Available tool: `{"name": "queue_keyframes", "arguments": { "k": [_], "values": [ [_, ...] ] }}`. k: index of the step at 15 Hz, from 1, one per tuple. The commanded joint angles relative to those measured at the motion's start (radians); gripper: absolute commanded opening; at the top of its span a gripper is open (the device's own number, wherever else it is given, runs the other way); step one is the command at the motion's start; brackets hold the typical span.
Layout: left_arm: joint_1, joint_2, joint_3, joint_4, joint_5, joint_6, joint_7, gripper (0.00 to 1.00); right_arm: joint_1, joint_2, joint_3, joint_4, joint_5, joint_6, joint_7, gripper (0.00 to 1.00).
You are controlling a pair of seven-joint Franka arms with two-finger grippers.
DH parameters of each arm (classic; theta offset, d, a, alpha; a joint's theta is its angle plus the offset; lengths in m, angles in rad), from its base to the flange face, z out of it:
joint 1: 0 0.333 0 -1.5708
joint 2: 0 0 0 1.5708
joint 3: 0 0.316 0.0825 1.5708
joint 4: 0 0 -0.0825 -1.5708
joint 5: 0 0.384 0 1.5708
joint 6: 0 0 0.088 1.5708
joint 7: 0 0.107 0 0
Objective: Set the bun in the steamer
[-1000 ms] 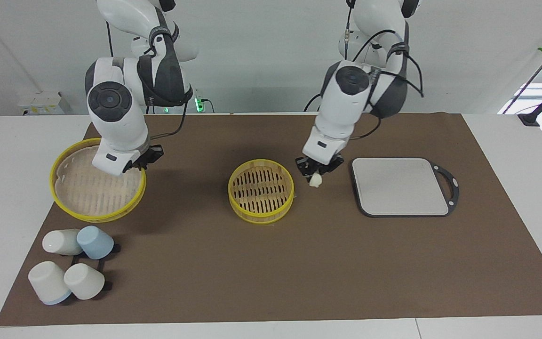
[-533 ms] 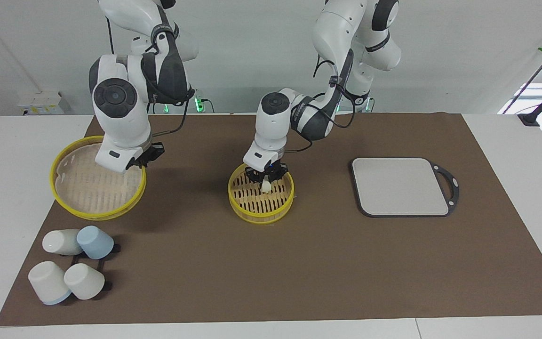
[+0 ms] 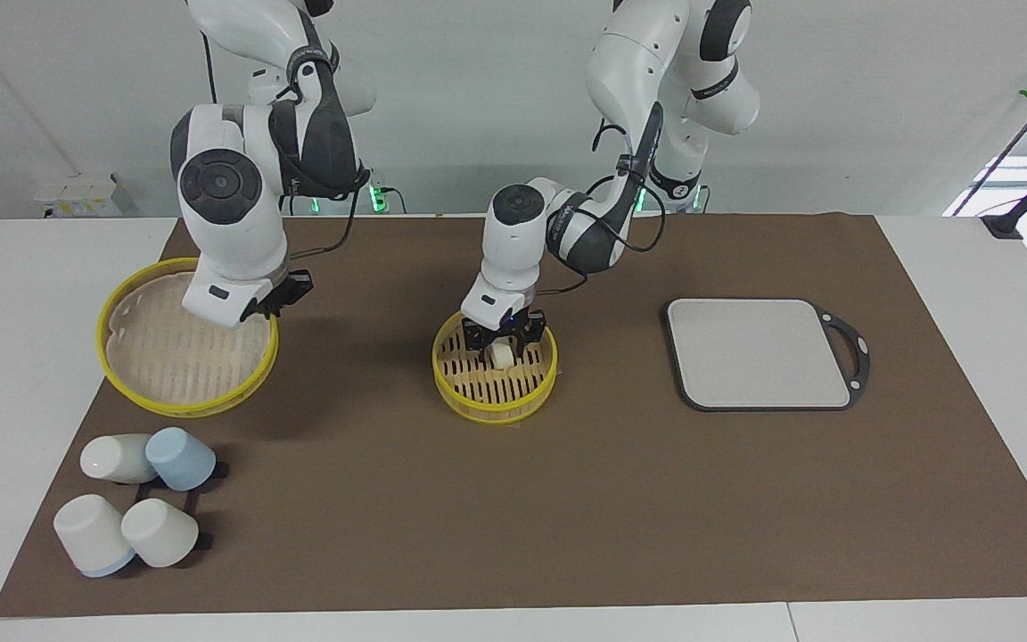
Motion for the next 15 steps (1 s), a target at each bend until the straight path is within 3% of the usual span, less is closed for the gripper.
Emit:
{"name": "queue_keyframes", "arguments": {
  "k": [1, 7, 9, 10, 12, 15],
  "values": [
    [0.016, -0.087, 0.016, -0.027, 0.018, -0.076, -0.010, 1.00, -0.009, -0.031, 0.006, -0.025, 0.019, 0.016, -0.006, 0.00],
    [0.252, -0.375, 0.015, -0.018, 0.007, -0.454, 0.157, 1.00, 0.004, -0.032, 0.015, -0.023, 0.198, 0.081, 0.118, 0.00],
    [0.373, -0.447, 0.024, -0.010, 0.009, -0.576, 0.313, 1.00, 0.120, -0.032, 0.020, -0.026, 0.293, 0.192, 0.283, 0.00],
    [0.437, -0.471, 0.025, -0.002, 0.015, -0.631, 0.417, 1.00, 0.208, -0.032, 0.018, -0.040, 0.294, 0.293, 0.384, 0.00],
    [0.560, -0.497, 0.025, 0.004, 0.019, -0.700, 0.639, 1.00, 0.293, -0.025, 0.020, -0.053, 0.297, 0.397, 0.578, 0.00],
    [0.680, -0.500, 0.025, 0.039, 0.068, -0.753, 0.836, 1.00, 0.396, -0.005, 0.020, -0.095, 0.297, 0.519, 0.651, 0.00]
  ]
}}
